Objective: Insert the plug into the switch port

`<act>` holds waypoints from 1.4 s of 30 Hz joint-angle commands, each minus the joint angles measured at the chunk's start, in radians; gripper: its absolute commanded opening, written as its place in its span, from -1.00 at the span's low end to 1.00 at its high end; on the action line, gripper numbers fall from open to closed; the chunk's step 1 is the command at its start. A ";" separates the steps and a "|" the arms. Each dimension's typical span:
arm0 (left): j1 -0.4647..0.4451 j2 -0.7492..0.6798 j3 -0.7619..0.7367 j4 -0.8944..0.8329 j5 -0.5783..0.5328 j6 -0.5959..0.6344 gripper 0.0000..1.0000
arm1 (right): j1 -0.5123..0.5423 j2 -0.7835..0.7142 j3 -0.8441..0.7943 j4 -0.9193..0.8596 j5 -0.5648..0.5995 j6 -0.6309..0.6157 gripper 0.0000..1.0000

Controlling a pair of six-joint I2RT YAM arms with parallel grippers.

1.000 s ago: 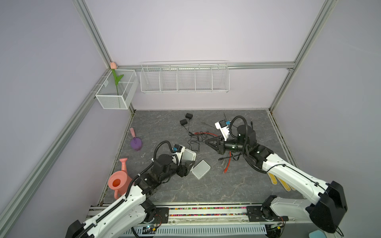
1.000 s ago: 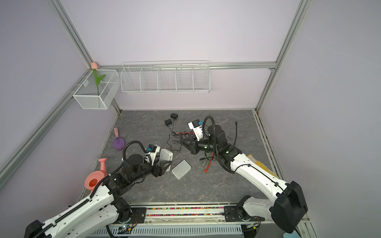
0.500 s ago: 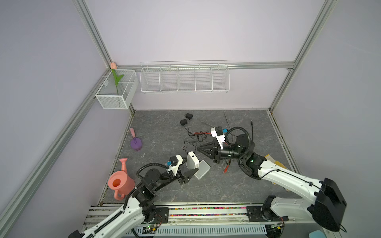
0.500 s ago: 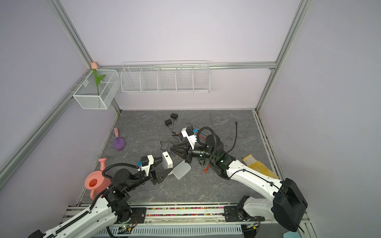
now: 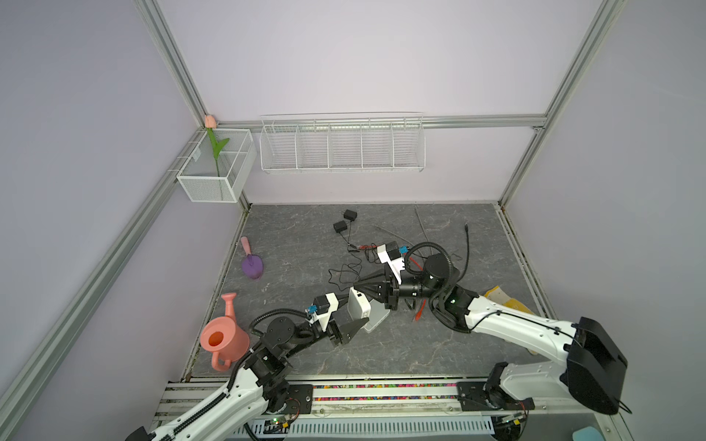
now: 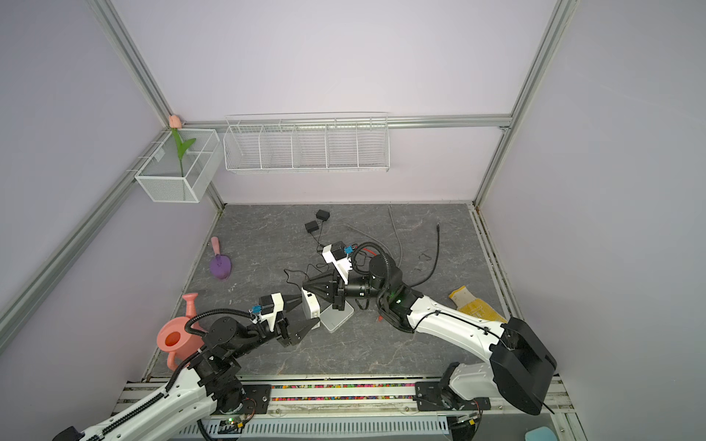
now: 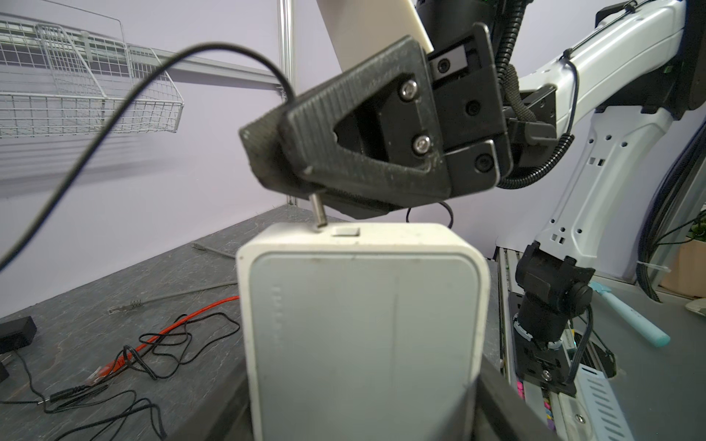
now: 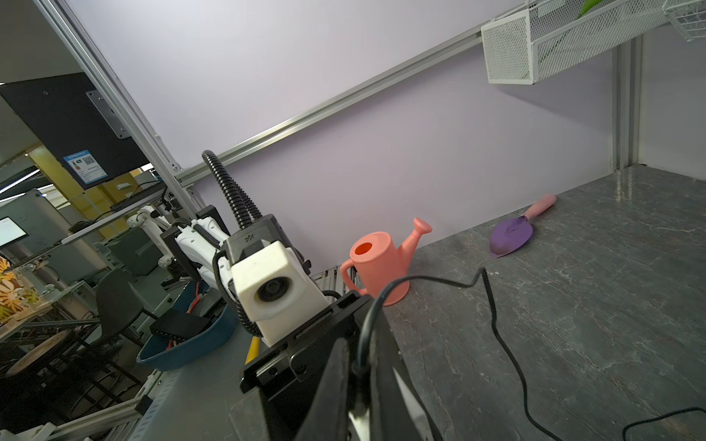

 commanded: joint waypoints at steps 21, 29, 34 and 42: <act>-0.008 -0.004 0.025 -0.005 -0.029 0.010 -1.00 | 0.053 -0.071 -0.008 -0.166 0.119 -0.150 -0.87; -0.008 -0.039 0.025 0.002 -0.067 -0.004 -1.00 | 0.085 -0.086 -0.014 -0.275 0.220 -0.226 -0.87; -0.008 -0.065 0.025 0.011 -0.074 -0.009 -1.00 | 0.086 -0.099 -0.038 -0.286 0.272 -0.231 -0.87; -0.008 -0.032 0.068 0.043 -0.048 -0.025 -1.00 | 0.092 -0.074 -0.031 -0.278 0.262 -0.228 -0.87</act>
